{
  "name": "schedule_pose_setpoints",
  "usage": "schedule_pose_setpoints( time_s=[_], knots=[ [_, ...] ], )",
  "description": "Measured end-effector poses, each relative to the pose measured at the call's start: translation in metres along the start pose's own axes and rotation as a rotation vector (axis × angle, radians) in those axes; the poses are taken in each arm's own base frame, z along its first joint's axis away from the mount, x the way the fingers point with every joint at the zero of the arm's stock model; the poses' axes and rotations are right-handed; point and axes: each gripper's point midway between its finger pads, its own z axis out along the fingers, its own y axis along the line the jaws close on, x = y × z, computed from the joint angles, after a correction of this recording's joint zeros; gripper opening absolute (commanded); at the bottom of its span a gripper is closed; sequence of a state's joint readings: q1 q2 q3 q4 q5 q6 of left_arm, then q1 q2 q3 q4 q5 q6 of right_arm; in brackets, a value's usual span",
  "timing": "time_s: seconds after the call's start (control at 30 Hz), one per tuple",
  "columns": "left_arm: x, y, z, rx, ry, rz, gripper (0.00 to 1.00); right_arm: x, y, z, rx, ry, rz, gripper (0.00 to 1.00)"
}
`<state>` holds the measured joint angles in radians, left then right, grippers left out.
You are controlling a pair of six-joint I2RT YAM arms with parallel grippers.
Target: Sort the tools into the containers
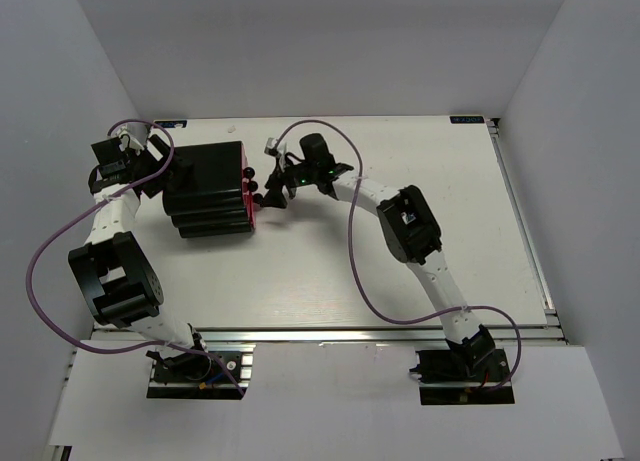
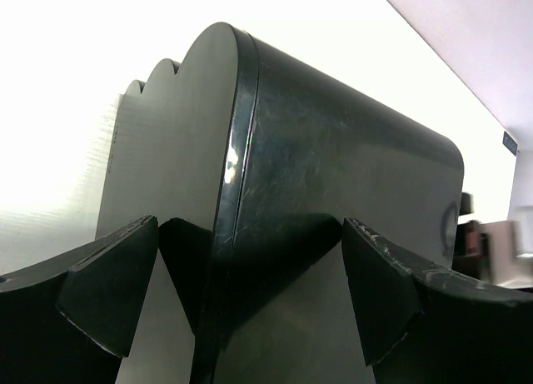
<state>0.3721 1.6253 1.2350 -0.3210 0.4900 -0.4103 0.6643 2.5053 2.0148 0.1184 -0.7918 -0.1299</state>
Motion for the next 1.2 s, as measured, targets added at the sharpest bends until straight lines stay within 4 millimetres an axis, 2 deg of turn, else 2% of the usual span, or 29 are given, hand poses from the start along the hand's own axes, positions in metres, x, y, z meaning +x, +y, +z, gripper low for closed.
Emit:
schedule_pose_setpoints(
  time_s=[0.13, 0.27, 0.37, 0.47, 0.53, 0.6, 0.67, 0.77, 1.0, 1.2],
  knots=[
    [0.000, 0.000, 0.000, 0.000, 0.000, 0.000, 0.97, 0.012, 0.011, 0.025, -0.043, 0.022, -0.026, 0.80],
    [0.000, 0.000, 0.000, 0.001, 0.000, 0.000, 0.97, 0.017, 0.012, 0.034, -0.042, 0.036, -0.027, 0.80],
    [0.000, 0.000, 0.000, 0.001, -0.001, 0.000, 0.97, 0.015, 0.009, 0.034, -0.031, 0.036, -0.026, 0.74],
    [0.000, 0.000, 0.000, 0.002, -0.001, 0.000, 0.97, 0.010, 0.009, 0.035, -0.029, 0.025, -0.031, 0.60],
    [0.000, 0.000, 0.000, 0.002, -0.001, 0.000, 0.97, 0.004, 0.008, 0.035, -0.027, 0.011, -0.034, 0.57],
    [0.000, 0.000, 0.000, 0.002, -0.001, 0.000, 0.97, 0.001, 0.007, 0.035, -0.025, -0.001, -0.030, 0.58],
    [0.000, 0.000, 0.000, 0.002, -0.001, 0.000, 0.97, -0.003, 0.006, 0.036, -0.020, -0.013, -0.028, 0.67],
    [0.000, 0.000, 0.000, 0.002, -0.001, -0.001, 0.97, -0.003, 0.002, 0.038, -0.001, -0.016, -0.021, 0.70],
    [0.000, 0.000, 0.000, 0.002, -0.001, 0.000, 0.97, 0.000, -0.003, 0.038, 0.042, -0.009, 0.059, 0.63],
    [0.000, 0.000, 0.000, 0.002, -0.002, 0.000, 0.97, 0.016, 0.003, 0.039, 0.042, 0.003, 0.234, 0.60]
  ],
)
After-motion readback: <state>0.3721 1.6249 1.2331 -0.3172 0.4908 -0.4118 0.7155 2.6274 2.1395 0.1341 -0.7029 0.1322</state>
